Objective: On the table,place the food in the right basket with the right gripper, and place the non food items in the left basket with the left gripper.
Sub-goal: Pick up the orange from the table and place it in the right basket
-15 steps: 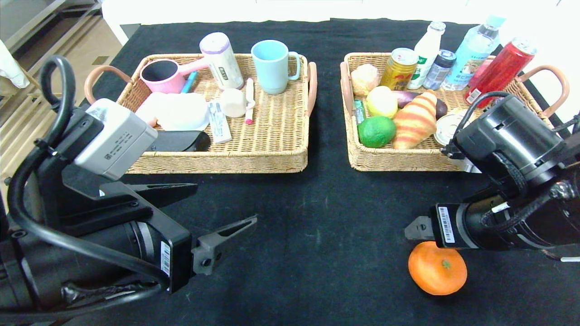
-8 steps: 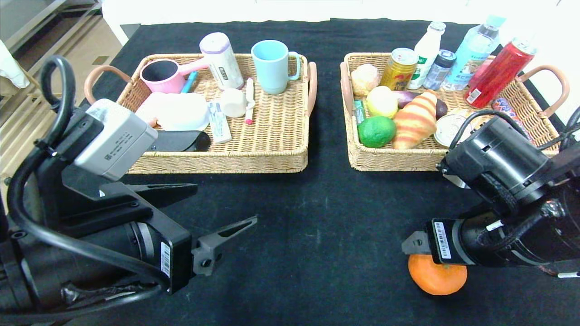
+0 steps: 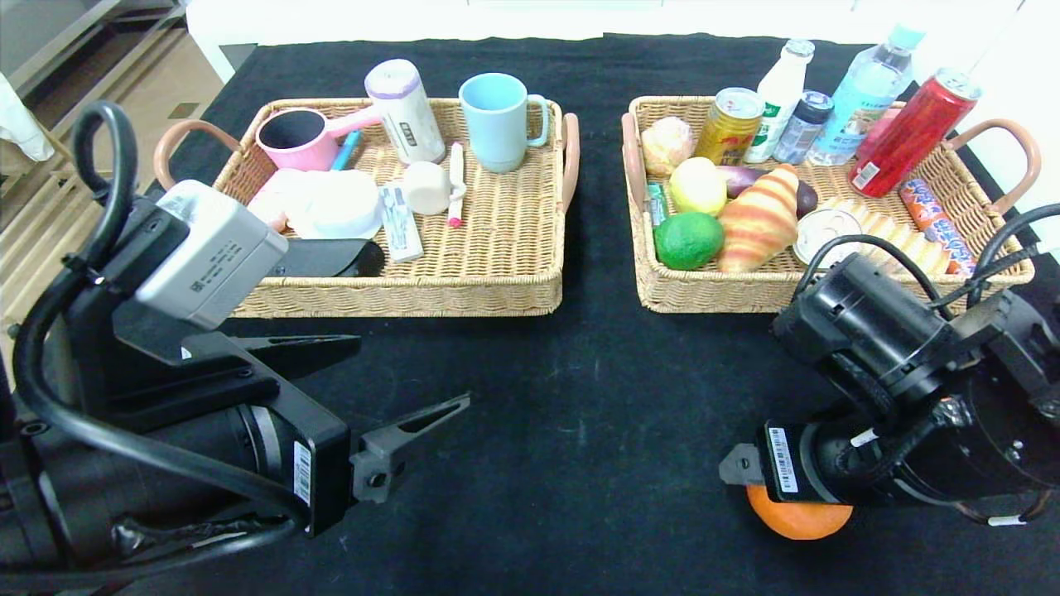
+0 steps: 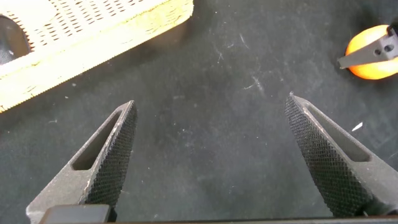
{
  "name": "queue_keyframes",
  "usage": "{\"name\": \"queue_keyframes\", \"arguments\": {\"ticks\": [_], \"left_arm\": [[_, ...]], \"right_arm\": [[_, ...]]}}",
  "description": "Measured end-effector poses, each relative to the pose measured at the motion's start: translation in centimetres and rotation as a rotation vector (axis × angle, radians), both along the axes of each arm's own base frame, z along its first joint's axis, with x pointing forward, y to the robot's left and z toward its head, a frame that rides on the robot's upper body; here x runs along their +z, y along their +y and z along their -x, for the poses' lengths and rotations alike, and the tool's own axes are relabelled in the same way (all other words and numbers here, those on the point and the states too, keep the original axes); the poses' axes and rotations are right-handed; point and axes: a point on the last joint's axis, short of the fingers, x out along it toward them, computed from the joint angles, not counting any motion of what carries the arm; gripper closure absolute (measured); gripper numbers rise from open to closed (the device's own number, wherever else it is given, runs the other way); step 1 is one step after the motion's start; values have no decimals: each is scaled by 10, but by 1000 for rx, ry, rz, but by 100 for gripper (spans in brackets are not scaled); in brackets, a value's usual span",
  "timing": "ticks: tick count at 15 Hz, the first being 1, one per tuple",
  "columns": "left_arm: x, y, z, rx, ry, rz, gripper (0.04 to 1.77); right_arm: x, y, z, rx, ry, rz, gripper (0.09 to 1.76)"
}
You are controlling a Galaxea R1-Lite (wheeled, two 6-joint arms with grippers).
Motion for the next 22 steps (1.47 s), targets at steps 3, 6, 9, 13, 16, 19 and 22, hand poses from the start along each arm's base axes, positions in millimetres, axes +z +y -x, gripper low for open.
{"name": "queue_keyframes", "arguments": {"ticks": [3, 6, 9, 13, 16, 19, 22], "left_arm": [[0, 0, 0, 0, 0, 0, 9], [0, 0, 0, 0, 0, 0, 9], [0, 0, 0, 0, 0, 0, 9], [0, 0, 0, 0, 0, 0, 9], [0, 0, 0, 0, 2, -2, 9], [-1, 0, 0, 0, 3, -2, 9], [-1, 0, 0, 1, 3, -3, 9]], "right_arm": [[-4, 0, -1, -1, 13, 11, 19], [-5, 1, -1, -1, 15, 13, 58], [-6, 1, -1, -1, 18, 16, 61], [-8, 1, -1, 2, 25, 15, 61], [-9, 1, -1, 4, 28, 15, 61], [-9, 1, -1, 6, 29, 16, 61], [0, 2, 5, 29, 4, -3, 62]]}}
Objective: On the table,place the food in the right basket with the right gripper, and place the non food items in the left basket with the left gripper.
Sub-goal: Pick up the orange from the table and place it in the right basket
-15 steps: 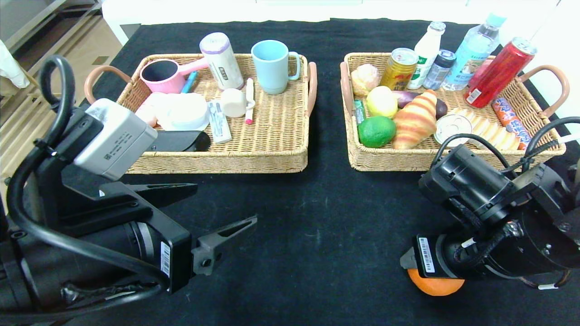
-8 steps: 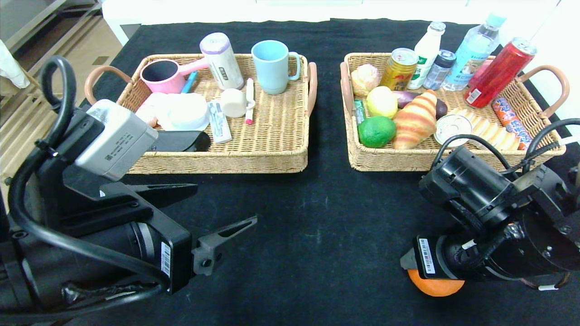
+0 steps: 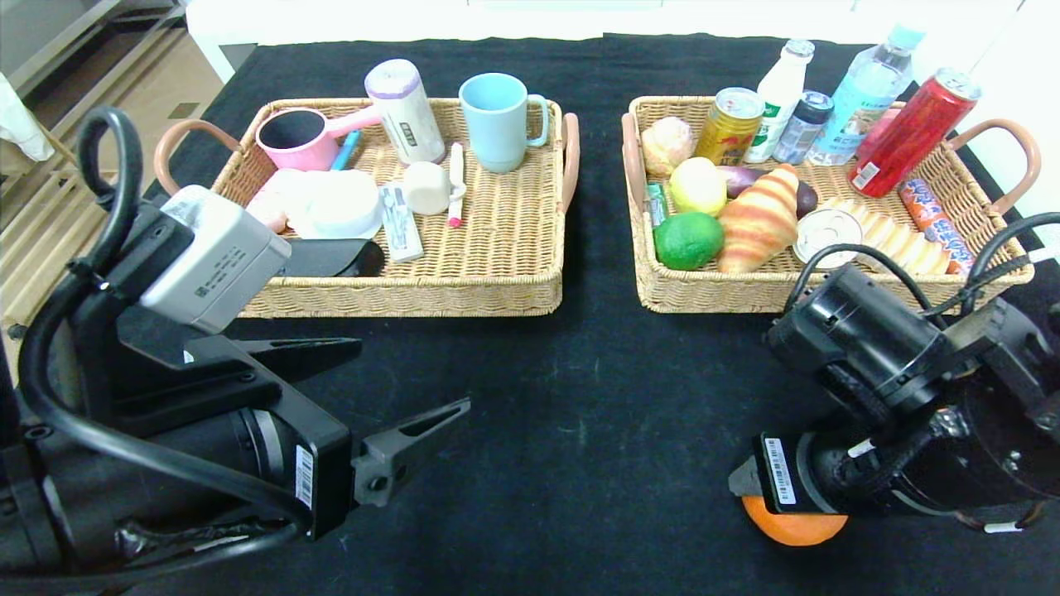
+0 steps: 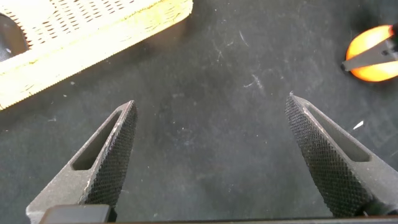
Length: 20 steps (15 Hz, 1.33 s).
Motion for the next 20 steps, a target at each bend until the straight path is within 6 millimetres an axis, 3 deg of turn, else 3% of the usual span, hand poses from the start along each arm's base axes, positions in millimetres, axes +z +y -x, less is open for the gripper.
{"name": "queue_keyframes", "arguments": {"ticks": [8, 20], "left_arm": [[1, 1, 1, -1, -8, 0, 9], [3, 3, 3, -2, -22, -3, 9]], "right_arm": [[42, -20, 14, 64, -196, 26, 62], [89, -55, -32, 30, -600, 32, 62]]}}
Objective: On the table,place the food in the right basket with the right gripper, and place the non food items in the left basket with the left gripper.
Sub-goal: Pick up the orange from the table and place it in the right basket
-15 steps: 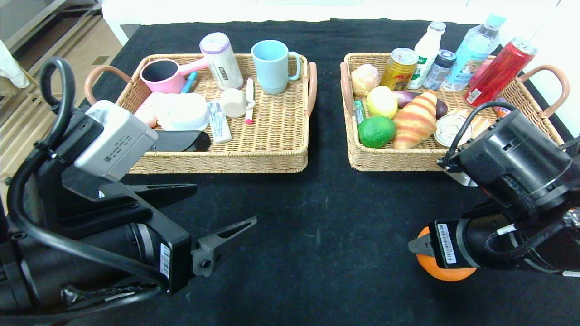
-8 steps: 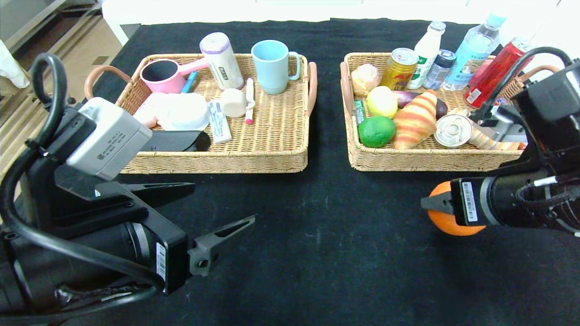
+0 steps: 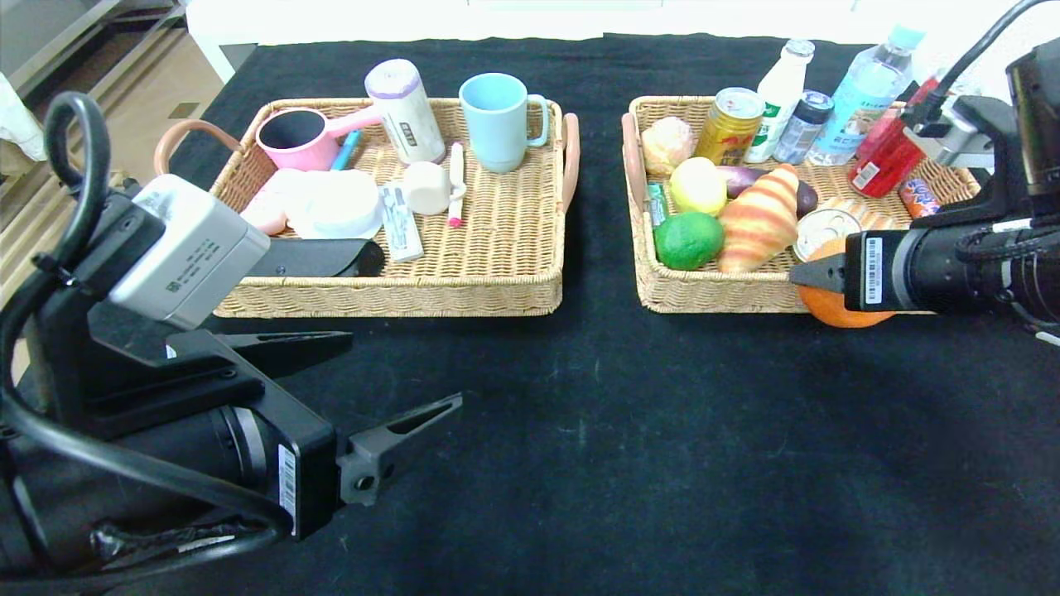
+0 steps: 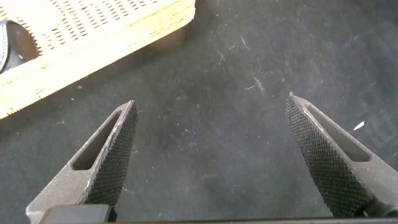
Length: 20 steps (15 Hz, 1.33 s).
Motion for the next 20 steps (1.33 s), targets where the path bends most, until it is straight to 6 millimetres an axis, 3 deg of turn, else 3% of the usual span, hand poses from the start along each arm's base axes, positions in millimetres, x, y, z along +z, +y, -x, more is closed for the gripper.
{"name": "queue_keyframes", "arguments": {"ticks": [9, 15, 20], "left_arm": [[0, 0, 0, 0, -1, 1, 9], [0, 0, 0, 0, -1, 1, 9], [0, 0, 1, -1, -2, 2, 9]], "right_arm": [[18, -7, -38, -83, -321, 6, 62], [12, -15, -77, -146, -494, 19, 62], [-7, -29, -112, -210, -543, 40, 62]]}}
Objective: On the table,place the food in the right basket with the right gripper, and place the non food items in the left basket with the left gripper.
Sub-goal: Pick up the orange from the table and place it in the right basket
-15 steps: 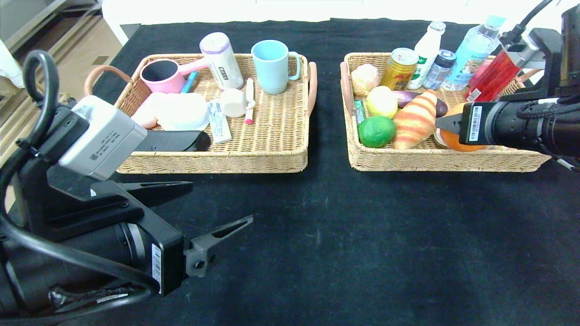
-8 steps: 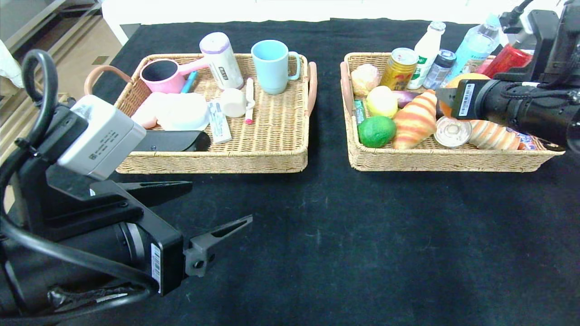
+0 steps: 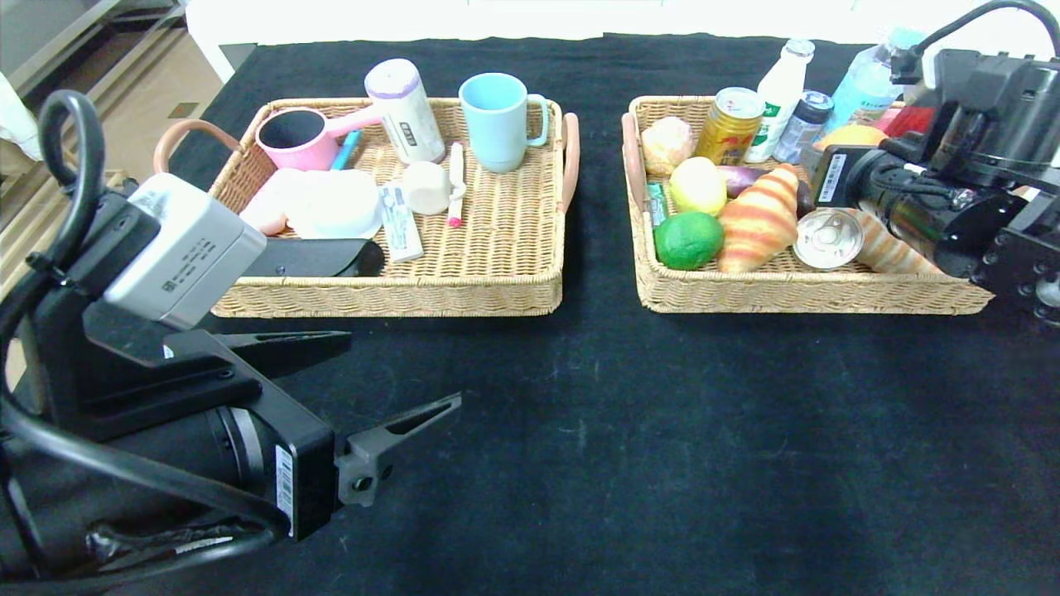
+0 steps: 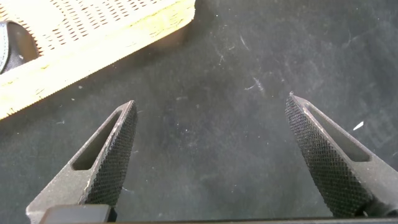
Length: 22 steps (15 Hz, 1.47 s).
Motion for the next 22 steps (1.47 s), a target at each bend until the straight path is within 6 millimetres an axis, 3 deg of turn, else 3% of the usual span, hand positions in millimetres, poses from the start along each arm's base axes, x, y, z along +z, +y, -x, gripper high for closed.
{"name": "queue_keyframes", "arguments": {"ticks": [11, 15, 22], "left_arm": [[1, 1, 1, 0, -3, 3, 9], [1, 1, 1, 0, -3, 3, 9], [1, 1, 1, -1, -3, 3, 9]], "right_arm": [[-10, -3, -11, -14, 22, 5, 62], [-11, -3, -11, -15, 26, 5, 43], [-12, 0, -9, -8, 31, 8, 26]]}}
